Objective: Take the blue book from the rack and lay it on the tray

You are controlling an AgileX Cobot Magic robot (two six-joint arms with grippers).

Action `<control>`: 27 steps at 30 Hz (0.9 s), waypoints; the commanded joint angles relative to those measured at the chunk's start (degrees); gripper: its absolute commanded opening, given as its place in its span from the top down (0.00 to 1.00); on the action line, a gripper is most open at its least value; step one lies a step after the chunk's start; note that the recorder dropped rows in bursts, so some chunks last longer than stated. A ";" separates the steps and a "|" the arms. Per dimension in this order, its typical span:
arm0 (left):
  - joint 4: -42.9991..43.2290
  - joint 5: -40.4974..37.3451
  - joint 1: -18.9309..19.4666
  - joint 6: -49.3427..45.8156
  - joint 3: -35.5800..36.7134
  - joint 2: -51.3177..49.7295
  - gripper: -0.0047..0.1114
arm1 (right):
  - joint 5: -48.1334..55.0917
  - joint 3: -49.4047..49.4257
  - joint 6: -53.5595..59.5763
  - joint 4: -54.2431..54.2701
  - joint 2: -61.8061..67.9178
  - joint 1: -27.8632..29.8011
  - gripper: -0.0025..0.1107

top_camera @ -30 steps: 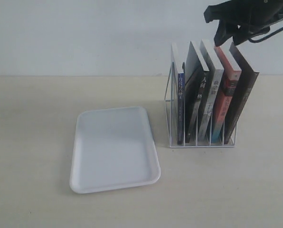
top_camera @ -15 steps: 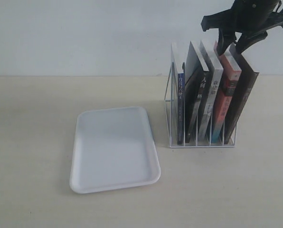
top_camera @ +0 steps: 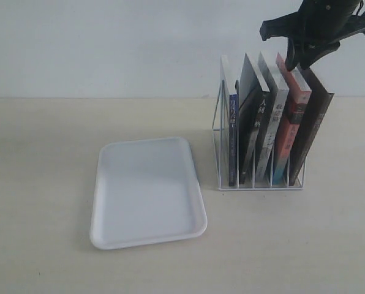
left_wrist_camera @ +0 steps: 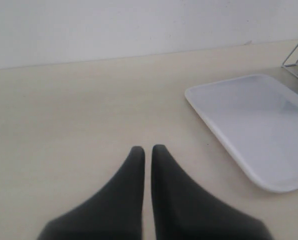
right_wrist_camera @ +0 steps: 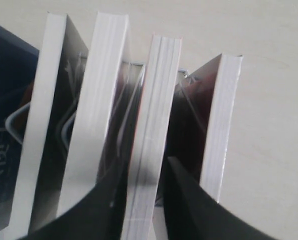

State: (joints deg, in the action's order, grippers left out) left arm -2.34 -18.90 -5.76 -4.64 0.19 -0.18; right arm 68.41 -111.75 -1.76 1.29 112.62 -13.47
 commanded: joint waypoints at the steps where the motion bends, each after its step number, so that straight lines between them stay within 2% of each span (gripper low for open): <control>1: 0.05 0.88 -0.02 0.39 -0.19 0.18 0.92 | 0.31 -0.37 0.41 -0.47 -0.03 0.33 0.67; 3: 0.05 0.88 -0.02 0.39 -0.19 0.18 0.92 | 0.31 -0.37 0.41 -0.47 -0.03 0.33 0.63; 22: 0.05 0.88 -0.02 0.39 -0.19 0.18 0.92 | 0.28 -0.37 -0.63 -0.47 2.92 0.33 0.64; 25: 0.05 0.88 -0.02 0.39 -0.19 0.18 0.92 | 0.28 -0.37 -0.76 -0.70 2.92 0.33 0.75; 27: 0.05 0.88 -0.02 0.39 -0.19 0.18 0.92 | 0.28 -0.37 -0.76 -0.81 2.92 0.33 0.89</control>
State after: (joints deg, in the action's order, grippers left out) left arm -2.34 -18.90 -5.76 -4.64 0.19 -0.18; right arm 68.97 -111.85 -2.27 1.14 115.85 -13.47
